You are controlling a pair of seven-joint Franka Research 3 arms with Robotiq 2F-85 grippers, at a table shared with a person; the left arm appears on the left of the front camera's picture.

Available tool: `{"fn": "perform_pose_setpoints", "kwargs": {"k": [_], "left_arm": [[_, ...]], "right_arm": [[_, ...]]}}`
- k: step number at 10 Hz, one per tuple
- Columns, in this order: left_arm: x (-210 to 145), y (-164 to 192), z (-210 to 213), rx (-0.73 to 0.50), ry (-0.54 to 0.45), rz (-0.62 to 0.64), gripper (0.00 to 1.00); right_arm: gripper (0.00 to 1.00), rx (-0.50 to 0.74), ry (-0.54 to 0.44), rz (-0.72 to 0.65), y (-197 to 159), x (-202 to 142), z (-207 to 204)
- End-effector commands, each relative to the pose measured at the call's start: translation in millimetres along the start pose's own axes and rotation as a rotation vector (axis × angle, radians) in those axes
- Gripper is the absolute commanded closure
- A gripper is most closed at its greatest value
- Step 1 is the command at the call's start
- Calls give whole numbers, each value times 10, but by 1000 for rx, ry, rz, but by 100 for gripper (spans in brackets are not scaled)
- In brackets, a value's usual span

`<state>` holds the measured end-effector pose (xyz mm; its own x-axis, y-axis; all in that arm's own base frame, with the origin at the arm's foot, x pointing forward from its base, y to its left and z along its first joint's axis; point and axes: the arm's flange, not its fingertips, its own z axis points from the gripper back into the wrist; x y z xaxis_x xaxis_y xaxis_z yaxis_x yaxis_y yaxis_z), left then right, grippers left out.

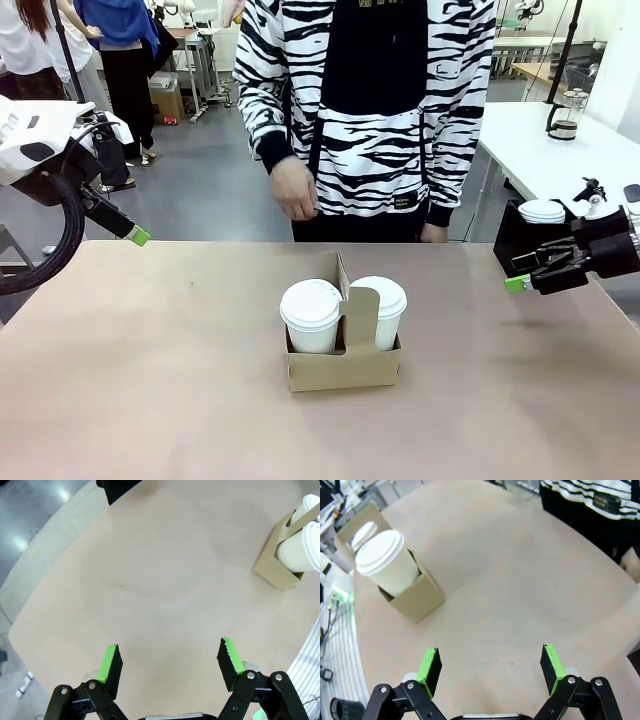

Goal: Pour a drink into a cup and package it in a carrier.
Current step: Insert the held 600 ml Paper Cup into the Cup Carrier.

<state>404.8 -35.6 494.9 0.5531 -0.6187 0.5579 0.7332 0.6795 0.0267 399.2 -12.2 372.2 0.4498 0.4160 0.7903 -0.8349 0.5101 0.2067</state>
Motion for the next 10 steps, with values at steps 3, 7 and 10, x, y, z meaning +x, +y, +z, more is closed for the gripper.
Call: {"fn": "perform_pose_setpoints", "kwargs": {"k": [3,7,10], "left_arm": [[9,3,21,6,8,5,5],[9,3,21,6,8,5,5],[9,3,21,6,8,5,5]], "right_arm": [[0,8,-6,-1,-5,-12,11],[0,8,-6,-1,-5,-12,11],[0,8,-6,-1,-5,-12,11]]}}
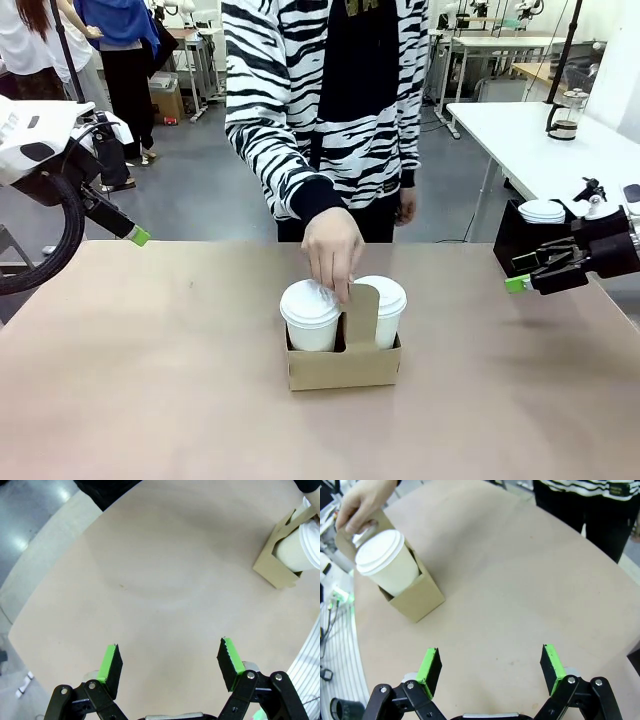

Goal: Pour a drink into a cup and package it in a carrier.
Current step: Insert the held 600 ml Paper Cup into the Cup Carrier.

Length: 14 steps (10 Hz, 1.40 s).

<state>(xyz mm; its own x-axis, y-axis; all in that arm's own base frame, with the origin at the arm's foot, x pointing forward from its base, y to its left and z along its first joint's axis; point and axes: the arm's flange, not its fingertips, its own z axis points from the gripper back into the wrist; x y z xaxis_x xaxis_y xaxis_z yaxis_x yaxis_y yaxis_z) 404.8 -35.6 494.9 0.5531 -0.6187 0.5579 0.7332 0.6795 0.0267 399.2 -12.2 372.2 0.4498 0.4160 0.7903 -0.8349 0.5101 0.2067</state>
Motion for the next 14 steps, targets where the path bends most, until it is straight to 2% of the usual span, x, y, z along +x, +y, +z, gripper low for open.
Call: {"fn": "perform_pose_setpoints", "kwargs": {"k": [1,14], "left_arm": [[9,3,21,6,8,5,5],[9,3,21,6,8,5,5]], "right_arm": [[0,8,-6,-1,-5,-12,11],[0,8,-6,-1,-5,-12,11]]}}
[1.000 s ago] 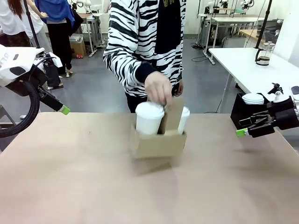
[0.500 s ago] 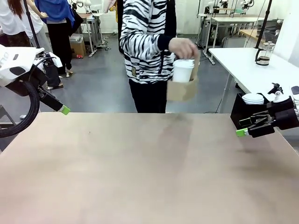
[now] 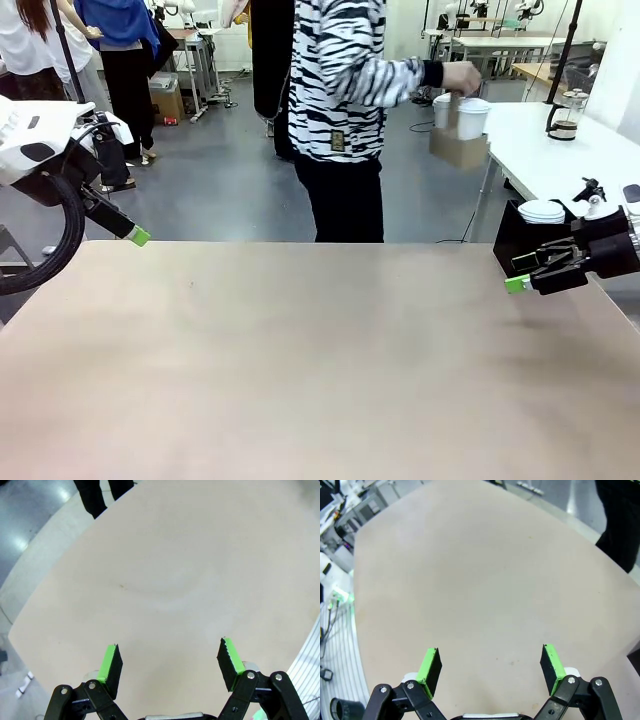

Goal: Pour a drink into a cup and package it in a carrier.
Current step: Insert the held 600 ml Paper Cup into the Cup Carrier.

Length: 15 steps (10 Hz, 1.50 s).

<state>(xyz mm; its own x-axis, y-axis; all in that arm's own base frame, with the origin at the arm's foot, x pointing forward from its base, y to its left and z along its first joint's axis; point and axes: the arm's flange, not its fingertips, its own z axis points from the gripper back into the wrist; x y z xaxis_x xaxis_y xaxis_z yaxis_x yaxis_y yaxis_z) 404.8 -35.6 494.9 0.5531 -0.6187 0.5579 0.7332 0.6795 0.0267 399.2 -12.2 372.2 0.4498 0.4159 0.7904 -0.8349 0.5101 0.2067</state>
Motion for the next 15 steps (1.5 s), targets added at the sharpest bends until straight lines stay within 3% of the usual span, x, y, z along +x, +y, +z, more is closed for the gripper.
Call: {"fn": "perform_pose_setpoints", "kwargs": {"k": [1,15], "left_arm": [[9,3,20,6,8,5,5],[9,3,20,6,8,5,5]], "right_arm": [[0,8,-6,-1,-5,-12,11],[0,8,-6,-1,-5,-12,11]]}}
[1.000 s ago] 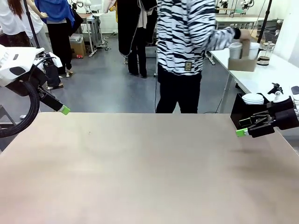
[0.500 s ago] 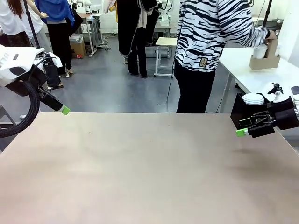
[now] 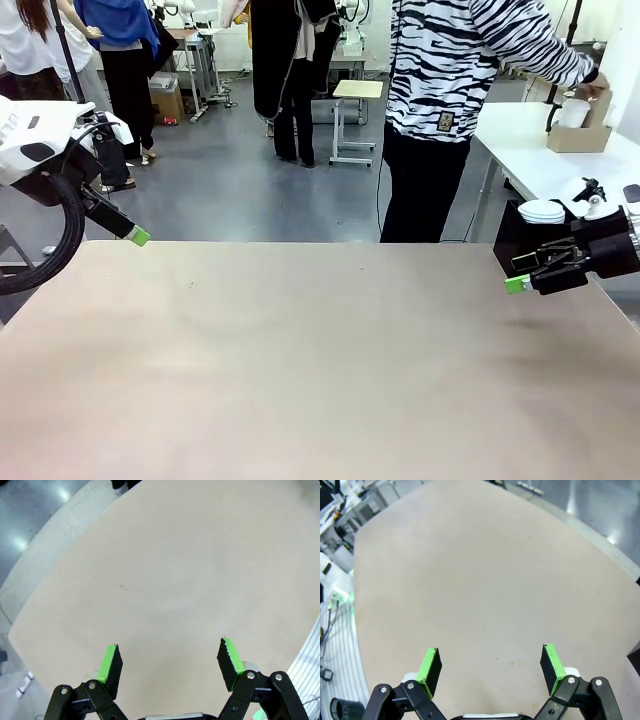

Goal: Pour a drink into a cup and package it in a carrier.
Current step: Insert the held 600 ml Paper Cup into the Cup Carrier.

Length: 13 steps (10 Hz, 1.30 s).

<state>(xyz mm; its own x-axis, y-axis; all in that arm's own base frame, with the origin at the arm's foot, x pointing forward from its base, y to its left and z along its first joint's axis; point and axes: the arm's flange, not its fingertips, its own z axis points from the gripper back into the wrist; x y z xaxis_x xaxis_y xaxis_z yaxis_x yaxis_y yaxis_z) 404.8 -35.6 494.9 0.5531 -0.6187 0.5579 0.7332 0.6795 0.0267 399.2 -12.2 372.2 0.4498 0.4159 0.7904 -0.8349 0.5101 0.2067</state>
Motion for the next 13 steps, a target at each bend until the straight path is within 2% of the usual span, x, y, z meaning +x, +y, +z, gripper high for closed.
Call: {"fn": "perform_pose_setpoints", "kwargs": {"k": [1,13], "left_arm": [[9,3,21,6,8,5,5],[9,3,21,6,8,5,5]], "right_arm": [[0,8,-6,-1,-5,-12,11],[0,8,-6,-1,-5,-12,11]]}}
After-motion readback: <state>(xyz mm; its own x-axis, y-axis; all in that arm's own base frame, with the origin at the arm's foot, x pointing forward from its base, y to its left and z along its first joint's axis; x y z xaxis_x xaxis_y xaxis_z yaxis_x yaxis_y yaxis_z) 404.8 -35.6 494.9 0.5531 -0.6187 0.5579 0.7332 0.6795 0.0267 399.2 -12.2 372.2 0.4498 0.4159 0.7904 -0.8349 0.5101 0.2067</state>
